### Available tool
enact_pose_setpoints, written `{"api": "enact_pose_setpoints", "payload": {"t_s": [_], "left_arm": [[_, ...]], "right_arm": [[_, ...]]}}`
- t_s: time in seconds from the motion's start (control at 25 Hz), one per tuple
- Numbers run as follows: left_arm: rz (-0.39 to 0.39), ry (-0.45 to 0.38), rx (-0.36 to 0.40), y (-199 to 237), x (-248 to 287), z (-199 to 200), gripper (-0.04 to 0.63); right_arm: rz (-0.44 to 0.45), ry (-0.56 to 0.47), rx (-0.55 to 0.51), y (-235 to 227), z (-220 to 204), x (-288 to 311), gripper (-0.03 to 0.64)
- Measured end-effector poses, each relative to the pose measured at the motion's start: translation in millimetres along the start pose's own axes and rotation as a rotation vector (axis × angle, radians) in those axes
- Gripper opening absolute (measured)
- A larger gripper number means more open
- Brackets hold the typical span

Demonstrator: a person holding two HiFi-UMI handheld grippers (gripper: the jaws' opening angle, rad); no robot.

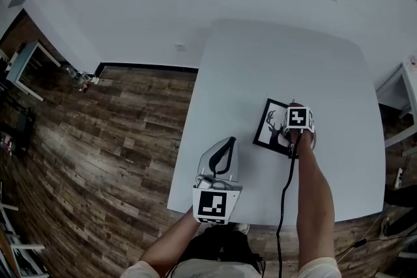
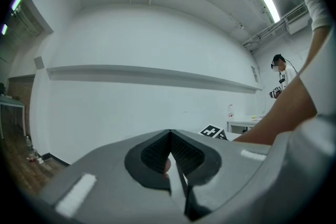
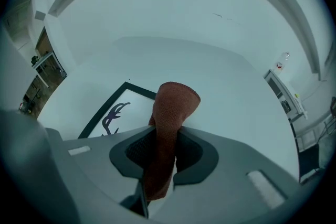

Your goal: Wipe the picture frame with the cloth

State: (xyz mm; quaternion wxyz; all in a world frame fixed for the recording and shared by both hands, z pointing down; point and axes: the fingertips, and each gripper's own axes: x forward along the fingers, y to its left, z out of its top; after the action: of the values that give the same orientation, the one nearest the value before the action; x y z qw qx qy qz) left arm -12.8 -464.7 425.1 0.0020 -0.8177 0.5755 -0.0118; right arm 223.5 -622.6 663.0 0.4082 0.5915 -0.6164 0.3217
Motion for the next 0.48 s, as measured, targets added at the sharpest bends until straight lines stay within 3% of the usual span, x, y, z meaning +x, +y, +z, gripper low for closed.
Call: {"api": "enact_pose_setpoints", "payload": {"t_s": [0.2,0.48], "left_arm": [[-0.006,-0.005,0.0,-3.8,-0.8,2.9,0.0],[-0.001,-0.01,-0.014,-3.8,0.0,6.6,0.0]], "right_arm": [[0.039,-0.049,0.004,11.1,11.1,-10.9,0.109],[0.174,-0.066,-0.014,90.4,17.0,-28.8,0.109]]}}
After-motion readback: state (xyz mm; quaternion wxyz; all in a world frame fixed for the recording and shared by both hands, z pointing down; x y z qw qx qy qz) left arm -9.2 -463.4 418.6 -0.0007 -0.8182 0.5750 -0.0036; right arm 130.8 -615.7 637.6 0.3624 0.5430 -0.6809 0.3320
